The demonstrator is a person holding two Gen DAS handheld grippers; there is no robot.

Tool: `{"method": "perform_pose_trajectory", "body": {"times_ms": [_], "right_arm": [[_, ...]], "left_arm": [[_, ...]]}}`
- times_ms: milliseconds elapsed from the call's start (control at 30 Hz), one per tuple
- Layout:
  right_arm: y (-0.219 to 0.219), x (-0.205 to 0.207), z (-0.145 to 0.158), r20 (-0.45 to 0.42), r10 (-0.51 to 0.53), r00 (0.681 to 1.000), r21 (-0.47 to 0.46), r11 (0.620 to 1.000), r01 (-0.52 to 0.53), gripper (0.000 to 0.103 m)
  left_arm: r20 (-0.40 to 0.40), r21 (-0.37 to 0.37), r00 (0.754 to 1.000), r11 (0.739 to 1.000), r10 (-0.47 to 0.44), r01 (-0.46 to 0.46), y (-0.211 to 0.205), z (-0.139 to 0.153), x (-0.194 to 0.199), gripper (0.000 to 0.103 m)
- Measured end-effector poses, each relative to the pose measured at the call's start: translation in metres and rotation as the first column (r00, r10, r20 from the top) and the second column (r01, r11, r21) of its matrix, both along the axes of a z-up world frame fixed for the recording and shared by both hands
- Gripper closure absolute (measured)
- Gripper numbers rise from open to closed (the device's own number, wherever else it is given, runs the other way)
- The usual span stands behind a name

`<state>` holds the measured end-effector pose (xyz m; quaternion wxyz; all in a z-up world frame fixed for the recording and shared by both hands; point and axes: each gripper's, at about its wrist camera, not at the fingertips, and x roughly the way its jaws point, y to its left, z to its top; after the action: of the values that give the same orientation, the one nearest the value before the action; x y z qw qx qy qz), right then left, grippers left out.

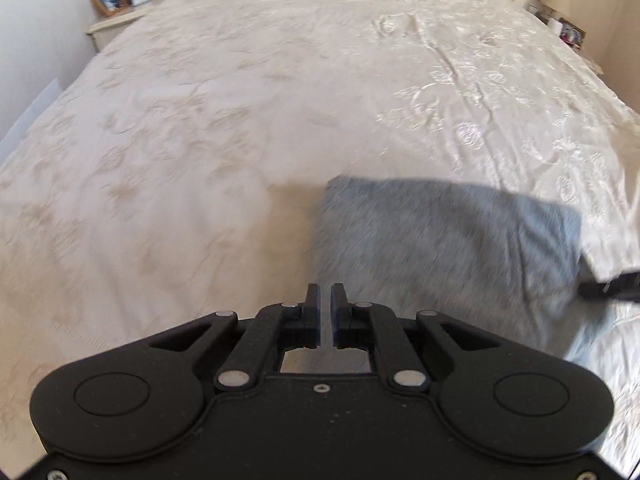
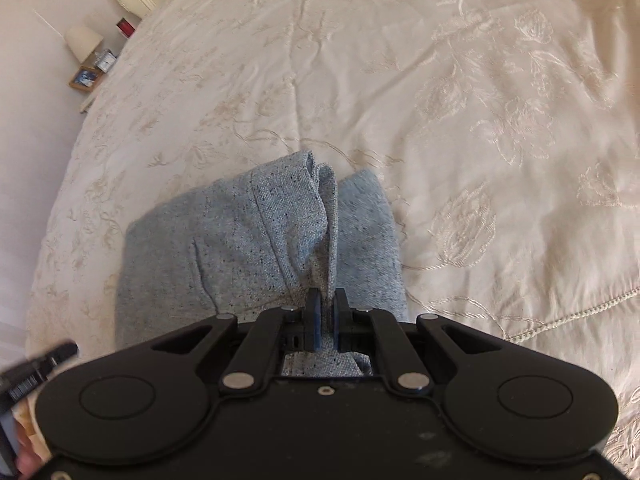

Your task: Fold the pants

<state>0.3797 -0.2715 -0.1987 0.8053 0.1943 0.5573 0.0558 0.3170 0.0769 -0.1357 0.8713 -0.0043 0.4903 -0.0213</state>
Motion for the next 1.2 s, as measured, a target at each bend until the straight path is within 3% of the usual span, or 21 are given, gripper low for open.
{"method": "perform_pose_trajectory", "body": {"times_ms": [133,233,333,467,567,633,700,800,1200], "right_arm": [[-0.001,0.003,-0.008,-0.057,-0.069,0.996,-0.092,0.994,0.064,0.087],[0.002,-0.002,0.022,0.076,-0.104,0.992,-0.171,0.978,0.116,0.085],[0.022,0.004,0.047,0.195,-0.022,0.981,-0.203,0.977,0.062,0.083],[0.06,0.029,0.044,0.234,0.093,0.968,-0.191,0.98,-0.048,0.083],[0.08,0.046,0.024,0.205,0.14,0.969,-0.213,0.972,-0.095,0.084],[0.082,0.057,0.001,0.134,0.125,0.983,-0.258,0.962,-0.087,0.088],[0.076,0.065,-0.027,0.056,0.098,0.994,-0.322,0.944,-0.075,0.087],[0.065,0.066,-0.047,0.026,0.083,0.996,-0.361,0.93,-0.068,0.088],[0.067,0.06,-0.044,0.019,0.126,0.992,-0.401,0.91,-0.108,0.08]], "left_arm": [[-0.05,-0.037,0.999,0.999,-0.008,0.006,-0.014,-0.004,0.039,0.089],[-0.038,-0.038,0.999,0.999,-0.032,0.031,-0.024,-0.003,0.055,0.089],[-0.044,-0.031,0.997,0.998,-0.065,0.063,-0.038,-0.007,0.068,0.089],[-0.06,-0.027,0.992,0.994,-0.111,0.109,-0.057,-0.022,0.085,0.088],[-0.126,0.01,0.987,0.995,-0.095,0.097,-0.058,-0.05,0.099,0.083],[-0.165,0.04,0.984,0.996,-0.069,0.077,-0.051,-0.071,0.107,0.082],[-0.193,-0.015,0.979,0.998,-0.058,0.056,-0.041,-0.086,0.114,0.081],[-0.219,-0.036,0.975,0.999,-0.035,0.027,-0.037,-0.086,0.119,0.081],[-0.227,0.007,0.974,1.0,-0.012,0.014,-0.044,-0.075,0.112,0.075]]}}
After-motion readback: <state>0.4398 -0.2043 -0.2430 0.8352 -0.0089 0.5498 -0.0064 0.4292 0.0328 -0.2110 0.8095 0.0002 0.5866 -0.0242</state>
